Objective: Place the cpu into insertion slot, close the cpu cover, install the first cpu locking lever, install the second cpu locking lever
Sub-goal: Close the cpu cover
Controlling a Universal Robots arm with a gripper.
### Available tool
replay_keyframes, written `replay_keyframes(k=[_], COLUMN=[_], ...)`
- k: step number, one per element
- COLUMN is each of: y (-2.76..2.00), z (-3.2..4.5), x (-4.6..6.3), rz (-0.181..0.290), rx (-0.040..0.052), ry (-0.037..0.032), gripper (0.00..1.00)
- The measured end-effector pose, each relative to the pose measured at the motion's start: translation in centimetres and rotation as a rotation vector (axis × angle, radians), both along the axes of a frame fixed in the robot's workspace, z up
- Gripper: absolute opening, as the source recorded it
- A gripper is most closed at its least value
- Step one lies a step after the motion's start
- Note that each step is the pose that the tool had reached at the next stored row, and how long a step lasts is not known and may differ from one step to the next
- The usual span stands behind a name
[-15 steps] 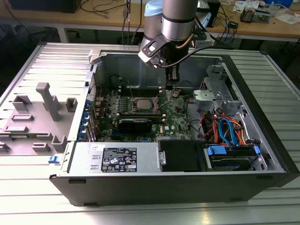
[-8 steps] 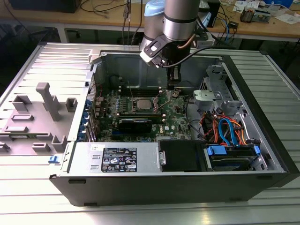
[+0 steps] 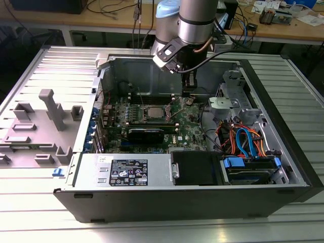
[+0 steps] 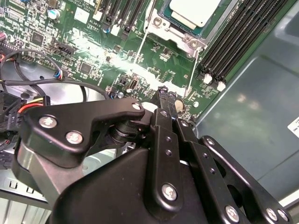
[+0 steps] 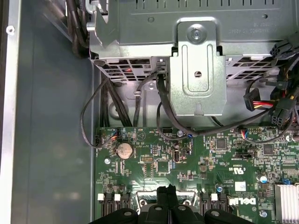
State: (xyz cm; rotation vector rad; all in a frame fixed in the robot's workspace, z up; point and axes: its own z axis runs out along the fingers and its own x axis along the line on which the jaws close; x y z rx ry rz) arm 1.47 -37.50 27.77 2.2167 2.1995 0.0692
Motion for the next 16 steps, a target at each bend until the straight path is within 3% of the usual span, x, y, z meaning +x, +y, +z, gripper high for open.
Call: replay_keyframes(k=[9,16], y=[-0.01,0.02], z=[-0.02,-0.77], x=[0.0,1.4], rz=[0.0,0.0], rx=[0.0001,0.0003], ry=[0.0,0.0053], gripper=[0.11,0.11])
